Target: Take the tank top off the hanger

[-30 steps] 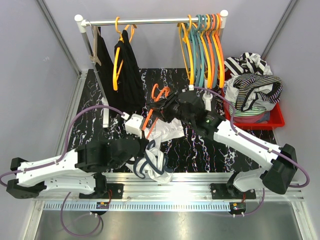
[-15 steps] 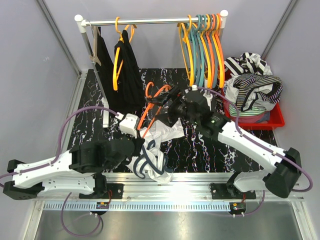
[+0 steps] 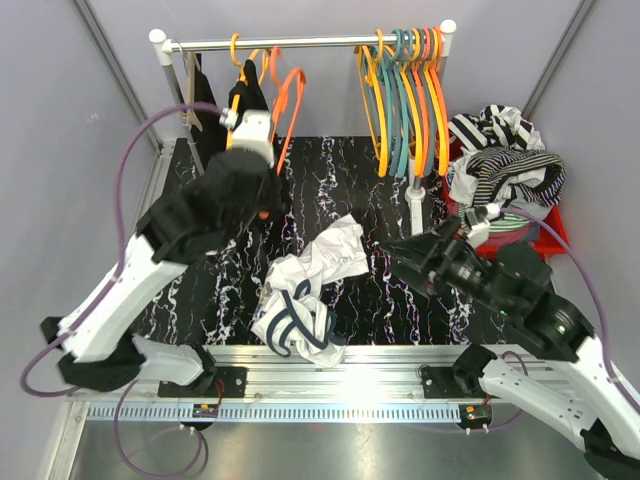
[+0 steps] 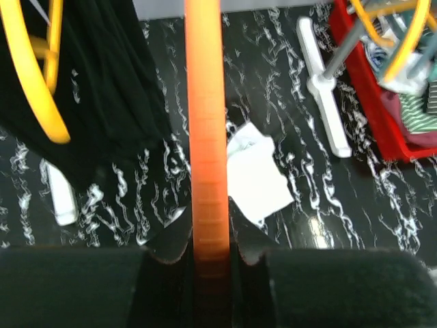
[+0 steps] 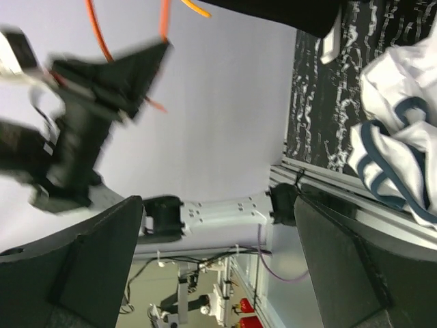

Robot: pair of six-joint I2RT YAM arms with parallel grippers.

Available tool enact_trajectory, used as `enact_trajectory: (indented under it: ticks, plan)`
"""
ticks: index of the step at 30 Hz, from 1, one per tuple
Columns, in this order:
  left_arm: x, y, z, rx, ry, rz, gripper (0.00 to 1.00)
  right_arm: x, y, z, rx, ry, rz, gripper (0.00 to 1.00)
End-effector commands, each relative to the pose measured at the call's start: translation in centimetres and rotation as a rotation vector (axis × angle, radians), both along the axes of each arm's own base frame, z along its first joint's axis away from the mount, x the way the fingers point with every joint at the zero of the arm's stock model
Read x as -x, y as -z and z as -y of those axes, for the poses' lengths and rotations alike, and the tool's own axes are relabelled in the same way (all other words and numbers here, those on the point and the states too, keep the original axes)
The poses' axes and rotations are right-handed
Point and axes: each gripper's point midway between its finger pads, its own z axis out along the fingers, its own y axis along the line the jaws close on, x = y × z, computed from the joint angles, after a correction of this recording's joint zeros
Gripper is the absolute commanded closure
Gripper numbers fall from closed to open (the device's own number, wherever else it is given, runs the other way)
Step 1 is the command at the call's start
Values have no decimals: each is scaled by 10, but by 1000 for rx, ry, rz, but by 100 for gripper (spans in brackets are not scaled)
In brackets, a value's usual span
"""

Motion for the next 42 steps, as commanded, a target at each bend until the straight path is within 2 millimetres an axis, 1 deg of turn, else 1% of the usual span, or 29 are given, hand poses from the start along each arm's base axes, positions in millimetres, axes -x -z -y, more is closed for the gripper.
enact_trajectory:
  ticks: [1, 2, 3, 4, 5, 6, 7, 8, 9, 11, 12, 13, 14, 15, 16, 20, 23, 26, 27, 29, 33, 34, 35, 37, 38, 39, 40, 41, 42]
  plan:
    - [-31, -42, 15, -43, 67, 52, 100, 20, 37, 24, 161, -4, -60, 0]
    - [-38, -48, 17, -56, 69, 55, 100, 26, 37, 30, 154, 0, -52, 0]
    - [-40, -69, 16, -31, 70, 83, 100, 27, 40, 35, 157, 16, -59, 0]
    - [-57, -59, 26, -64, 60, 59, 100, 31, 46, 39, 168, 22, -75, 0]
    - [-65, -60, 28, -75, 61, 60, 100, 35, 45, 45, 158, 29, -69, 0]
    - [-75, -61, 37, -72, 72, 50, 100, 35, 46, 49, 157, 45, -70, 0]
    - [-84, -60, 34, -75, 56, 42, 100, 38, 49, 52, 165, 50, -80, 0]
    - [-87, -55, 34, -89, 57, 18, 100, 40, 49, 57, 161, 58, -78, 0]
    - [-95, -55, 43, -78, 71, 11, 100, 43, 52, 60, 173, 64, -90, 0]
    - [-100, -49, 46, -78, 69, -12, 100, 47, 52, 67, 171, 75, -84, 0]
    - [-102, -43, 51, -82, 80, -24, 100, 50, 56, 70, 182, 76, -97, 0]
    - [-104, -40, 53, -84, 82, -27, 100, 48, 58, 74, 188, 101, -94, 0]
    - [-107, -42, 55, -76, 78, -12, 100, 50, 58, 78, 183, 108, -90, 0]
    - [-109, -37, 55, -86, 75, -19, 100, 50, 61, 79, 186, 115, -94, 0]
    - [-112, -37, 55, -84, 70, -17, 100, 51, 63, 81, 192, 116, -101, 0]
    - [-120, -31, 58, -92, 67, -24, 100, 55, 70, 84, 199, 115, -111, 0]
    - [-122, -25, 64, -87, 78, -38, 100, 55, 77, 81, 227, 99, -117, 0]
    - [-126, -16, 69, -95, 88, -51, 100, 54, 88, 78, 267, 79, -128, 0]
    - [-130, -9, 72, -110, 94, -62, 100, 54, 88, 76, 266, 71, -126, 0]
    - [-132, -2, 73, -130, 98, -78, 100, 50, 92, 74, 284, 69, -129, 0]
    - [-137, -8, 77, -114, 105, -57, 100, 52, 102, 65, 305, 22, -142, 0]
    - [-137, -10, 78, -106, 104, -52, 98, 52, 104, 64, 308, 17, -142, 0]
    - [-136, -13, 78, -96, 106, -46, 84, 52, 107, 62, 315, 7, -145, 0]
    - [-133, -14, 79, -81, 109, -49, 74, 51, 110, 60, 324, -4, -141, 0]
    - [-129, -13, 76, -79, 105, -52, 66, 51, 118, 57, 354, -30, -139, 0]
    - [-125, -13, 75, -75, 104, -55, 2, 50, 120, 52, 363, -50, -133, 0]
    - [-121, -12, 73, -64, 97, -62, 1, 49, 125, 49, 380, -71, -135, 0]
    - [-113, -10, 66, -70, 88, -70, 1, 50, 138, 41, 422, -125, -155, 0]
    - [-105, -9, 63, -67, 84, -74, 1, 47, 140, 34, 430, -152, -147, 0]
